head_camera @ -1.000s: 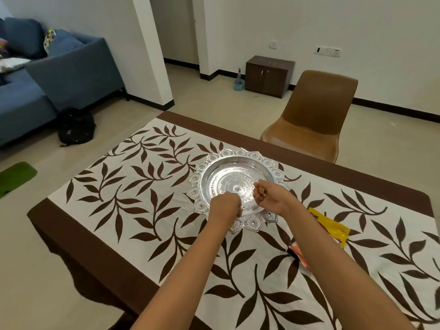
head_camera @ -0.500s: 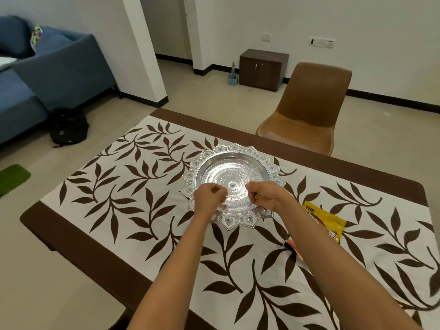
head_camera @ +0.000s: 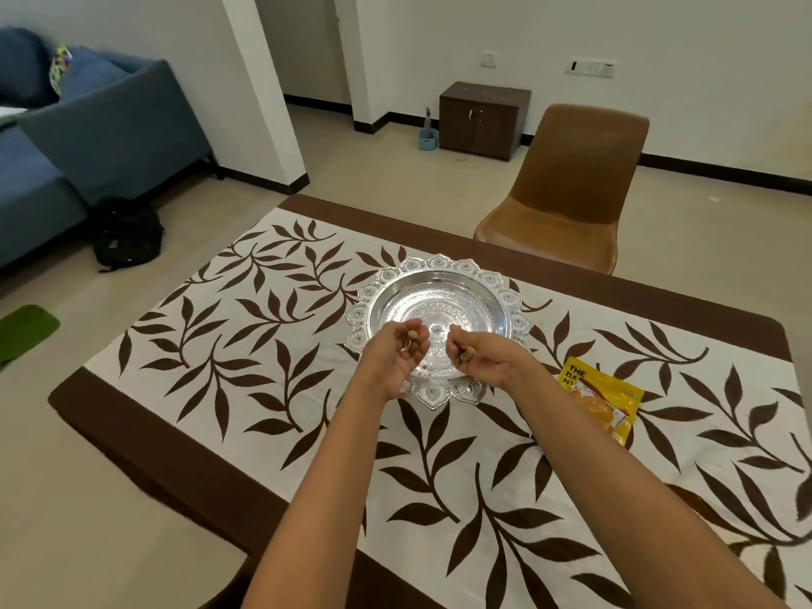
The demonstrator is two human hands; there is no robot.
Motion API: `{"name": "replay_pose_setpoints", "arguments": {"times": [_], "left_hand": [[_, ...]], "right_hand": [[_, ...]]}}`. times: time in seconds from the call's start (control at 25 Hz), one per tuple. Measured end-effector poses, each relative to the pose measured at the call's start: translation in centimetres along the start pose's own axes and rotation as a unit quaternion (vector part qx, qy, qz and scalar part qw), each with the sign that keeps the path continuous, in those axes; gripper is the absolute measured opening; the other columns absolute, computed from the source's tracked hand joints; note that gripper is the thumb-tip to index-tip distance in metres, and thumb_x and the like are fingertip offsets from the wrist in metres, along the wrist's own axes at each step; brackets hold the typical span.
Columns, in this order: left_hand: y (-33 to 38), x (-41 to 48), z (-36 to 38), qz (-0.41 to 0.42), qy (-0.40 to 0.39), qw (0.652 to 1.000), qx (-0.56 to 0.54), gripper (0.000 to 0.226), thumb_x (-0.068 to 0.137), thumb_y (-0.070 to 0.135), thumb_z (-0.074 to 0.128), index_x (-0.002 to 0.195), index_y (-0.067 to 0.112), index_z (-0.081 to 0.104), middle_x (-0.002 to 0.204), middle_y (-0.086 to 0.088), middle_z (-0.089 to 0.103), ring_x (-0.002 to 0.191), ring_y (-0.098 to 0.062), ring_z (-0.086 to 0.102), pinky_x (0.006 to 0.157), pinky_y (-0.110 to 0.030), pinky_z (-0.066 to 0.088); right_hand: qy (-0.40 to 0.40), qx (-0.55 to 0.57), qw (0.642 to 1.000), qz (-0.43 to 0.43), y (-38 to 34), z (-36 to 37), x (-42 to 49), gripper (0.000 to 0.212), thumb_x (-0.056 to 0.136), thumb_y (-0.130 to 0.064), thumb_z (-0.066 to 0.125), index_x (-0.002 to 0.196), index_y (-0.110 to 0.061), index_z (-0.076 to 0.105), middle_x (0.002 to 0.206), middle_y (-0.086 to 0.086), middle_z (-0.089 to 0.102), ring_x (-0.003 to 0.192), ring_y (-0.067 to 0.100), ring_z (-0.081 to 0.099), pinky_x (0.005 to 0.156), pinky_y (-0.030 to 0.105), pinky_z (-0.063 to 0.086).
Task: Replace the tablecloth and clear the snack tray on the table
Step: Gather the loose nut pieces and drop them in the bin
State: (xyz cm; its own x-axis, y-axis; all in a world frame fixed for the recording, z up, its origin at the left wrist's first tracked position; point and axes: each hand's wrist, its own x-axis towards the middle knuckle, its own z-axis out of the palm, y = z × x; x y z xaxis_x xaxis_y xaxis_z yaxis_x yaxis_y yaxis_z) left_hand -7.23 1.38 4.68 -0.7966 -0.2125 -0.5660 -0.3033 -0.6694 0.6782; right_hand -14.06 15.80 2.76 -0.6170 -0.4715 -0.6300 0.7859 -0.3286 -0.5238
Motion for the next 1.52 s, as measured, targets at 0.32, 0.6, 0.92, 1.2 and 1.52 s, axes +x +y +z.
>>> {"name": "replay_pose_setpoints", "arguments": {"times": [0.32,0.6,0.92,1.2,1.52], "left_hand": [[-5.6,-3.4,3.8,-0.036,-0.086,0.995,0.022,0.038,0.102,0.024,0.041,0.117,-0.005,0.060,0.115,-0.019,0.065,0.103,-0.024,0.064,0.095,-0.033,0.052],[-17.0,-8.8,12.5,-0.124,-0.208,0.961,0.136,0.032,0.101,0.023,0.043,0.105,-0.001,0.063,0.100,-0.013,0.068,0.091,-0.018,0.066,0.088,-0.028,0.054],[-36.7,-19.6,19.4,-0.220,-0.332,0.861,0.315,0.041,0.104,0.026,0.033,0.108,0.000,0.064,0.099,-0.012,0.070,0.091,-0.016,0.066,0.084,-0.026,0.055],[-60.2,-33.6,14.8,-0.333,-0.393,0.723,0.461,0.042,0.105,0.027,0.031,0.111,0.000,0.062,0.093,-0.011,0.067,0.086,-0.016,0.063,0.085,-0.026,0.052],[-80.3,-42.9,-1.6,-0.462,-0.305,0.611,0.566,0.039,0.105,0.025,0.030,0.088,0.004,0.058,0.081,-0.008,0.056,0.075,-0.014,0.056,0.074,-0.022,0.048]], "right_hand": [[-0.004,0.111,0.992,-0.064,0.9,-4.9,-7.6,0.033,0.102,-0.020,0.039,0.101,0.002,0.063,0.095,0.016,0.066,0.085,0.021,0.065,0.071,0.028,0.058],[0.086,0.198,0.962,-0.165,3.1,-18.0,-18.9,0.031,0.102,-0.019,0.040,0.101,0.002,0.063,0.094,0.015,0.065,0.075,0.019,0.067,0.063,0.028,0.060],[0.218,0.279,0.896,-0.268,12.4,-35.2,-35.7,0.027,0.100,-0.012,0.040,0.094,0.003,0.062,0.079,0.014,0.068,0.071,0.017,0.067,0.068,0.026,0.058],[0.339,0.354,0.834,-0.252,32.6,-48.4,-51.0,0.030,0.100,-0.009,0.037,0.094,0.004,0.063,0.073,0.012,0.071,0.059,0.012,0.068,0.058,0.020,0.056],[0.489,0.471,0.728,-0.099,57.9,-56.1,-54.8,0.029,0.101,-0.007,0.036,0.081,-0.002,0.056,0.071,0.011,0.058,0.060,0.017,0.054,0.052,0.023,0.049]]}}
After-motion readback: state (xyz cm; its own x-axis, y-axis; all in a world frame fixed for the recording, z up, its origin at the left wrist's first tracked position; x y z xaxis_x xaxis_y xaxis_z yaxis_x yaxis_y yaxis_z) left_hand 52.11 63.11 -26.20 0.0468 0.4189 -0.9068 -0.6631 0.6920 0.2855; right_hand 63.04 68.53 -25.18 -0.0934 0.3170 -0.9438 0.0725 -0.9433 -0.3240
